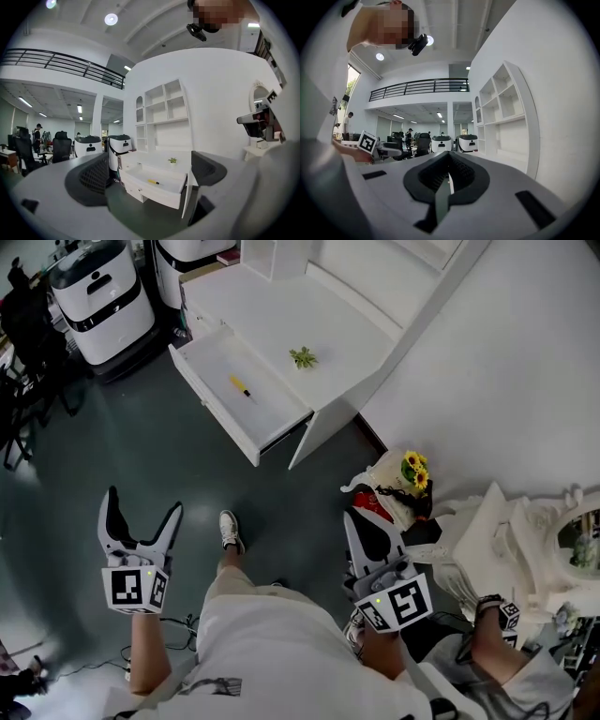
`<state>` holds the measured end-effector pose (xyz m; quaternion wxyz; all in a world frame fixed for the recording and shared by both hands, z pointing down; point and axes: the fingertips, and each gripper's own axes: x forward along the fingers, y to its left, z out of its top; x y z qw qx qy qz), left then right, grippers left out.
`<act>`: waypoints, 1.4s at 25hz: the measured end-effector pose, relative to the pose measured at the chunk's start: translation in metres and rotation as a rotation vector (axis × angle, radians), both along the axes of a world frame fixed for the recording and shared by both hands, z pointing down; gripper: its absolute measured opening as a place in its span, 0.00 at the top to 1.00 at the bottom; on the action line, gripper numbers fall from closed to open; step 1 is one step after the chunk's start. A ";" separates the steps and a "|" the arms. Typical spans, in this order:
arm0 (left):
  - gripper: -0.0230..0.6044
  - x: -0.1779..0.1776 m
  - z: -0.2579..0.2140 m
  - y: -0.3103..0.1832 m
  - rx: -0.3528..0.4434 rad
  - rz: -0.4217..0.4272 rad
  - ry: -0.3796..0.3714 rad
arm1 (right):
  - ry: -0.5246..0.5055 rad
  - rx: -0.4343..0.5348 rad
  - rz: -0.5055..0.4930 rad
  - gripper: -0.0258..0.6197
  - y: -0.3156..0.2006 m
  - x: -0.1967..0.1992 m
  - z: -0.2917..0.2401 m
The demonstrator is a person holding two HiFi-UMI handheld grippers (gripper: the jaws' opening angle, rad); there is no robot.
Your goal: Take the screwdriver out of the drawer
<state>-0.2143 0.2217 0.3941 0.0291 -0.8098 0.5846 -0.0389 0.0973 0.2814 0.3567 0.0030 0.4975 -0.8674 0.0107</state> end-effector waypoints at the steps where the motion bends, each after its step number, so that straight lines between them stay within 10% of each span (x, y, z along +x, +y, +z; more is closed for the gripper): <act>1: 0.13 0.001 0.004 -0.017 -0.006 0.010 0.007 | 0.001 -0.005 0.005 0.95 -0.014 -0.002 0.001; 12: 0.13 -0.001 0.024 -0.219 -0.075 0.192 0.040 | 0.035 -0.029 0.056 0.95 -0.208 -0.058 -0.017; 24: 0.13 0.028 0.063 -0.330 -0.206 0.421 -0.019 | 0.087 -0.056 0.166 0.95 -0.285 -0.071 -0.023; 35: 0.13 0.087 0.122 -0.395 -0.349 0.371 -0.068 | 0.038 -0.040 0.157 0.95 -0.334 -0.016 -0.018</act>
